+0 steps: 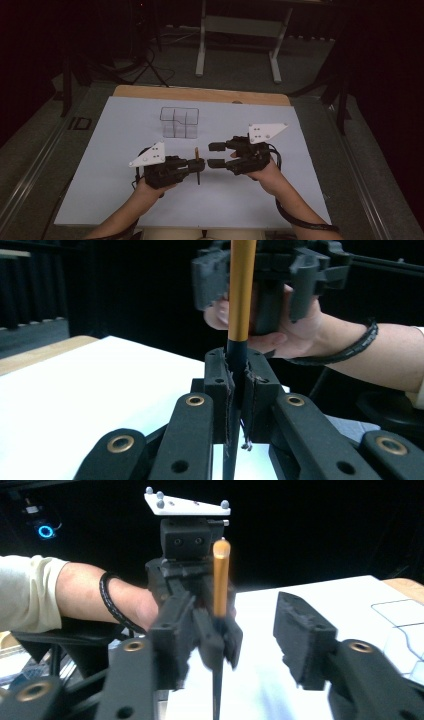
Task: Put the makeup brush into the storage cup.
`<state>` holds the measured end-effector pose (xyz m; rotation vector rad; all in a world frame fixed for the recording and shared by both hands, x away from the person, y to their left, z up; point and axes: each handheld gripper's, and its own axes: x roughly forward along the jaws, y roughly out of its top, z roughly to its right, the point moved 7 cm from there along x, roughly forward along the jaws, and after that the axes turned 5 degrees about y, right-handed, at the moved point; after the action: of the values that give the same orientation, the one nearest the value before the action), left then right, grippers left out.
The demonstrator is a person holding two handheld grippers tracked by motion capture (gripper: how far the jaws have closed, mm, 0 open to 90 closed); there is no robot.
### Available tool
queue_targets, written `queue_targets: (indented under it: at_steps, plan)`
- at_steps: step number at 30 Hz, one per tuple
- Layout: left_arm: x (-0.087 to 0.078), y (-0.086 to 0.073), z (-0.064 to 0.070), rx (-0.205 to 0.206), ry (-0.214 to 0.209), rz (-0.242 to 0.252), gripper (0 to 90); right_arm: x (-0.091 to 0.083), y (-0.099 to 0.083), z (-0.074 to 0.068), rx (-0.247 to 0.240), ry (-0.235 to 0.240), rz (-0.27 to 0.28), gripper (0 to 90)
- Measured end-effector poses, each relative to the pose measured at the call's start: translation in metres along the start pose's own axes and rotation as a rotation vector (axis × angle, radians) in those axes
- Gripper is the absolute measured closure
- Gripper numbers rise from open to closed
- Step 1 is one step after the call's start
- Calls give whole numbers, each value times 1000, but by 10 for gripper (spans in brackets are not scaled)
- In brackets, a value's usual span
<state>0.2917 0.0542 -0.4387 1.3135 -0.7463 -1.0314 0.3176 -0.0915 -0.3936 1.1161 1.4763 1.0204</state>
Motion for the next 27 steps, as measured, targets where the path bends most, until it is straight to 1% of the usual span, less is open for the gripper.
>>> queue_targets:
  at_steps: [3,4,5,6,7,9,11,12,15,16,17,21,22,23,24,27]
  plan:
    - [-8,5,-6,-3,28,9,841,-4,1,1,-11,-19,1,399]
    - [-10,6,-8,2,33,14,841,-6,1,1,-10,-33,10,345]
    - [-12,8,-10,4,44,15,841,-6,1,1,-10,-33,10,345]
    - [-15,9,-11,-2,53,17,841,-7,0,2,-6,-43,17,303]
    - [-17,11,-14,4,63,21,841,-7,0,2,-6,-43,17,303]
    - [-21,13,-17,7,80,20,841,-8,-2,3,6,-53,21,248]
    - [-25,16,-21,13,94,25,841,-10,-4,3,4,-59,20,192]
    - [-26,17,-22,8,99,29,841,-11,-5,3,11,-60,21,183]
    - [-30,20,-27,11,116,34,841,-14,-7,4,27,-61,34,168]
    - [-31,21,-29,11,124,36,841,-15,-8,5,28,-77,35,162]
    - [-32,23,-31,8,130,38,841,-16,-10,5,20,-81,29,141]
    - [-37,27,-38,7,151,47,841,-20,-14,6,9,-91,30,140]
    - [-39,28,-41,3,157,47,841,-21,-15,7,9,-108,36,142]
    - [-40,29,-42,2,161,48,841,-23,-16,9,6,-143,33,151]
    - [-41,30,-45,3,170,50,841,-23,-17,9,1,-159,26,151]
    - [-45,35,-50,8,185,52,841,-28,-20,9,7,-185,37,150]
